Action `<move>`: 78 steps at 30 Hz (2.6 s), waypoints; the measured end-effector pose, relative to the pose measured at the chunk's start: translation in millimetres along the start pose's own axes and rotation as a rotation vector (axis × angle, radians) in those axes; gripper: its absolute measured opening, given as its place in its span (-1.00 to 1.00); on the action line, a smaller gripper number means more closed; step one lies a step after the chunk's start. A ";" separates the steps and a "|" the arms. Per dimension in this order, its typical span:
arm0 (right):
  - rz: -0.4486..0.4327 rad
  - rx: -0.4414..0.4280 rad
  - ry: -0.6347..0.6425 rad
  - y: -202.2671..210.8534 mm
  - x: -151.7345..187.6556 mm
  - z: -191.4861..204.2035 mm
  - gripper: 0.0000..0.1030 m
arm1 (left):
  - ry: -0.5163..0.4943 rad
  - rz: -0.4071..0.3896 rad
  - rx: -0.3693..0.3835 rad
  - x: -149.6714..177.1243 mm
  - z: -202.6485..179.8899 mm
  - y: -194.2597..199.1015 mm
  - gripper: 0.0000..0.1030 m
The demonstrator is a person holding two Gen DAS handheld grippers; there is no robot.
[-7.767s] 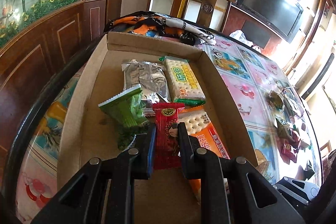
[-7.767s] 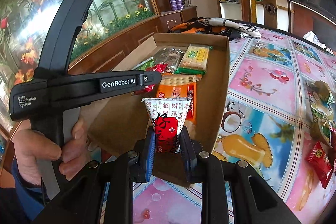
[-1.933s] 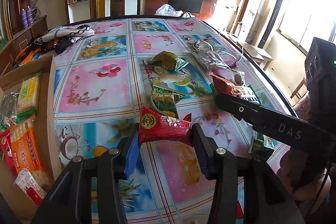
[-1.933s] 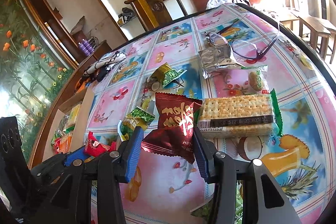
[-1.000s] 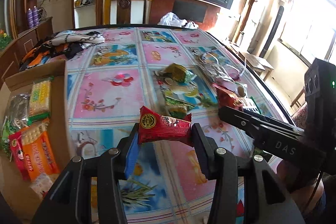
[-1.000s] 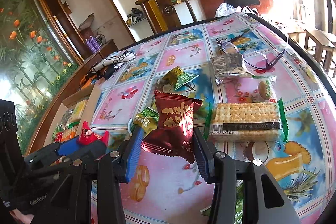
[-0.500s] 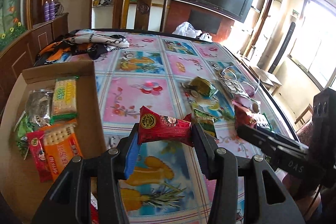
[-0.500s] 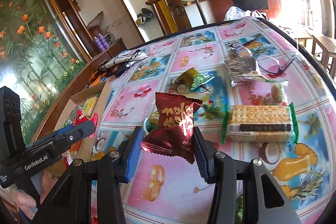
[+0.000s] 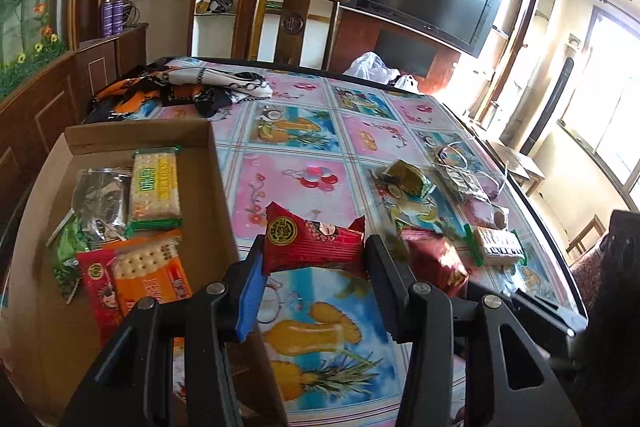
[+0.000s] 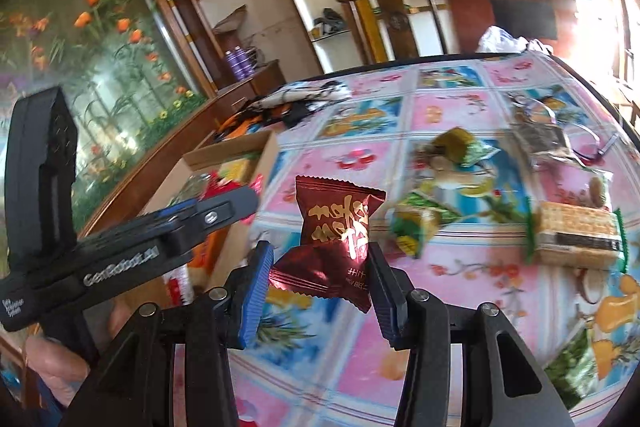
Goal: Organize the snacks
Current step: 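Lift both red packs and carry them toward the cardboard box, then lower both red packs into the box and open both grippers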
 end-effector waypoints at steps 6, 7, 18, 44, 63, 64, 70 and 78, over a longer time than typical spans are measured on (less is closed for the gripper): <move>0.009 -0.018 0.058 -7.5 5.6 25.2 -0.02 | 0.036 -0.016 -0.018 -1.7 19.8 6.0 -0.08; 0.010 -0.018 0.059 -8.1 5.6 25.8 -0.02 | 0.047 -0.019 -0.023 -2.3 25.3 7.5 -0.08; 0.016 -0.074 0.100 -19.3 9.9 55.1 -0.01 | 0.149 -0.042 -0.103 -1.0 88.2 21.7 -0.08; 0.115 -0.184 0.277 -76.5 28.2 139.8 -0.01 | 0.234 -0.022 -0.195 14.4 151.4 31.2 -0.08; 0.111 -0.201 0.339 -75.3 35.9 149.2 0.02 | 0.227 -0.031 -0.189 12.7 147.8 30.5 -0.07; 0.111 -0.201 0.339 -75.5 36.2 149.5 0.03 | 0.226 -0.032 -0.190 12.7 147.8 30.5 -0.06; 0.110 -0.204 0.344 -74.6 36.7 150.7 0.03 | 0.225 -0.037 -0.192 11.8 147.7 32.4 -0.05; 0.111 -0.224 0.346 -74.0 36.5 151.9 0.03 | 0.231 -0.049 -0.183 10.3 146.9 35.4 -0.02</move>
Point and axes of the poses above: each gripper's, at about its wrist camera, not at the fingertips, and y roughly against the way its jaws point, z to its left, x to its underside, the point moved 3 cm from there along -y, roughly the way its jaws point, and after that the axes turned 1 degree about y, right-handed, at the moved point
